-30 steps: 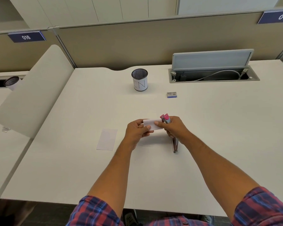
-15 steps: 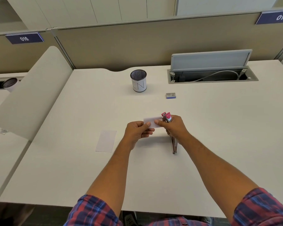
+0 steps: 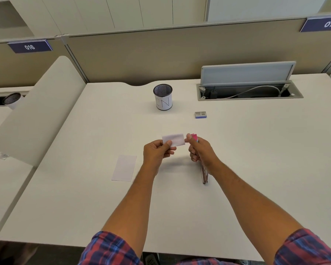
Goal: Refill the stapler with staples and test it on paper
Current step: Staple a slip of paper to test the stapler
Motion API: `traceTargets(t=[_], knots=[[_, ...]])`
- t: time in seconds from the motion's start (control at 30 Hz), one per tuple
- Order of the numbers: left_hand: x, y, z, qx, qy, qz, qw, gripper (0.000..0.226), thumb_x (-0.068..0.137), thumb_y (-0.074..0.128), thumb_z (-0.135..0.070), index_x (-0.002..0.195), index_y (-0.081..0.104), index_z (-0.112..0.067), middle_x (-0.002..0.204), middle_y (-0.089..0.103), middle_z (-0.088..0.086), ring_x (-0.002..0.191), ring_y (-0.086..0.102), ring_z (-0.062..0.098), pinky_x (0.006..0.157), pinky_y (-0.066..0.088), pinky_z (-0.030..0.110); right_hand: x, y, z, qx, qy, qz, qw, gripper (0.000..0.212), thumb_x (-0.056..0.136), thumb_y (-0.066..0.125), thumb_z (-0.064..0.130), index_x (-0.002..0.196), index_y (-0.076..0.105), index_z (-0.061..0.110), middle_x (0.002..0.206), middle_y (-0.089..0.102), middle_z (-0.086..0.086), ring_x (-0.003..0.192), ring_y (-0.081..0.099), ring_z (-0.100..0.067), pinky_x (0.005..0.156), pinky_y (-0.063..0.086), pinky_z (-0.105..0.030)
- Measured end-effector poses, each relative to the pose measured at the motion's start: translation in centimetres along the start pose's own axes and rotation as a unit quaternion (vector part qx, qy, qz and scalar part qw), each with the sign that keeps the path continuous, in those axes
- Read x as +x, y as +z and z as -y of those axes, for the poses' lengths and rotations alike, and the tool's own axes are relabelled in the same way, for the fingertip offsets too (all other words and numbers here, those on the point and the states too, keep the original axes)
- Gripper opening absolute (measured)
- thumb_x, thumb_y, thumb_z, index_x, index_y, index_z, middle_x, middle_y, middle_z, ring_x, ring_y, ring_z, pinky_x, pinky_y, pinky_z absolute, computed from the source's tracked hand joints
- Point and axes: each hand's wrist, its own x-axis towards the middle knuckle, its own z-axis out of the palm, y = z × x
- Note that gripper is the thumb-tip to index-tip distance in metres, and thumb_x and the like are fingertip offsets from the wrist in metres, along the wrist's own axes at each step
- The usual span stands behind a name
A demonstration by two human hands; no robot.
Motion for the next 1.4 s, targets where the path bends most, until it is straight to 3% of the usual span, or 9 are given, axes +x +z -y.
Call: traceTargets(t=[0.13, 0.27, 0.53, 0.87, 0.97, 1.07, 1.2, 1.3, 1.4], knots=[[0.1, 0.0, -0.4, -0.028, -0.009, -0.01, 1.0, 0.015, 0.092, 0.072, -0.021, 0.097, 0.075, -0.006, 0.088, 0.078, 0.015, 0.069, 0.069, 0.019, 0.071, 0.052, 0.028, -0.3, -0.1, -0.4, 0.027, -0.031, 0.025, 0.999, 0.068, 0.086, 0.061, 0.061, 0.119, 0.056, 0.001, 0.071, 0.047, -0.001, 0.054, 0.039, -0.016, 0.054, 0.031, -0.028], [-0.1, 0.3, -0.9, -0.056, -0.017, 0.001, 0.998, 0.016, 0.091, 0.072, -0.025, 0.096, 0.075, -0.011, 0.09, 0.078, 0.01, 0.074, 0.069, 0.019, 0.075, 0.047, 0.032, -1.0, -0.3, -0.7, 0.006, -0.105, 0.06, 0.993, 0.035, 0.091, 0.067, 0.032, 0.118, 0.065, 0.01, 0.078, 0.058, -0.004, 0.061, 0.048, -0.016, 0.056, 0.04, -0.022], [-0.5, 1.0, -1.5, -0.056, -0.008, 0.024, 0.998, 0.023, 0.09, 0.073, -0.028, 0.101, 0.076, -0.008, 0.094, 0.077, 0.011, 0.076, 0.07, 0.019, 0.075, 0.046, 0.032, -1.4, -0.2, -0.8, -0.018, -0.106, 0.064, 0.992, 0.027, 0.089, 0.076, 0.014, 0.116, 0.073, 0.011, 0.08, 0.071, 0.005, 0.068, 0.059, -0.011, 0.061, 0.047, -0.018], [-1.1, 1.7, -1.5, -0.005, 0.033, 0.002, 0.999, 0.016, 0.088, 0.076, -0.024, 0.092, 0.078, -0.008, 0.084, 0.077, 0.012, 0.074, 0.073, 0.019, 0.073, 0.05, 0.03, -1.4, 0.2, -1.2, -0.002, -0.085, 0.043, 0.995, 0.035, 0.076, 0.084, 0.034, 0.104, 0.078, 0.015, 0.075, 0.069, -0.013, 0.068, 0.062, -0.022, 0.068, 0.046, -0.037], [-1.2, 2.0, -1.6, 0.014, 0.042, -0.003, 0.999, 0.016, 0.088, 0.076, -0.023, 0.09, 0.078, -0.007, 0.077, 0.077, 0.006, 0.069, 0.072, 0.014, 0.071, 0.051, 0.029, -1.5, 0.3, -1.1, 0.005, -0.087, 0.033, 0.996, 0.031, 0.079, 0.085, 0.026, 0.104, 0.077, 0.011, 0.081, 0.07, -0.013, 0.069, 0.065, -0.023, 0.071, 0.052, -0.044], [-1.2, 1.9, -1.7, -0.012, 0.034, -0.011, 0.999, 0.017, 0.089, 0.075, -0.023, 0.092, 0.077, -0.007, 0.082, 0.078, 0.008, 0.071, 0.072, 0.016, 0.071, 0.05, 0.029, -1.9, 0.5, -0.6, 0.022, -0.08, 0.034, 0.996, 0.032, 0.084, 0.082, 0.015, 0.11, 0.067, 0.002, 0.09, 0.072, -0.015, 0.067, 0.07, -0.028, 0.063, 0.058, -0.04], [-1.0, 1.5, -1.5, -0.057, 0.005, -0.02, 0.998, 0.016, 0.09, 0.074, -0.026, 0.09, 0.076, -0.01, 0.088, 0.078, 0.009, 0.074, 0.07, 0.018, 0.074, 0.048, 0.032, -2.0, 0.8, -0.2, -0.005, -0.058, 0.024, 0.998, 0.041, 0.087, 0.08, 0.028, 0.102, 0.051, 0.004, 0.086, 0.076, -0.017, 0.042, 0.055, -0.026, 0.04, 0.038, -0.023], [-1.0, 1.3, -1.3, -0.065, -0.003, -0.027, 0.997, 0.015, 0.09, 0.074, -0.026, 0.088, 0.076, -0.011, 0.088, 0.078, 0.008, 0.074, 0.07, 0.018, 0.076, 0.048, 0.033, -1.7, 0.9, -0.4, -0.017, -0.043, 0.017, 0.999, 0.039, 0.086, 0.081, 0.034, 0.104, 0.055, 0.01, 0.08, 0.075, -0.016, 0.041, 0.039, -0.019, 0.041, 0.029, -0.021], [-1.0, 1.1, -1.2, -0.071, -0.002, -0.037, 0.997, 0.016, 0.089, 0.075, -0.026, 0.087, 0.076, -0.01, 0.087, 0.078, 0.01, 0.072, 0.069, 0.019, 0.076, 0.048, 0.033, -1.5, 1.1, -0.4, -0.023, -0.034, 0.033, 0.999, 0.036, 0.095, 0.067, 0.045, 0.116, 0.062, 0.015, 0.081, 0.068, -0.007, 0.055, 0.042, -0.019, 0.047, 0.033, -0.025]])
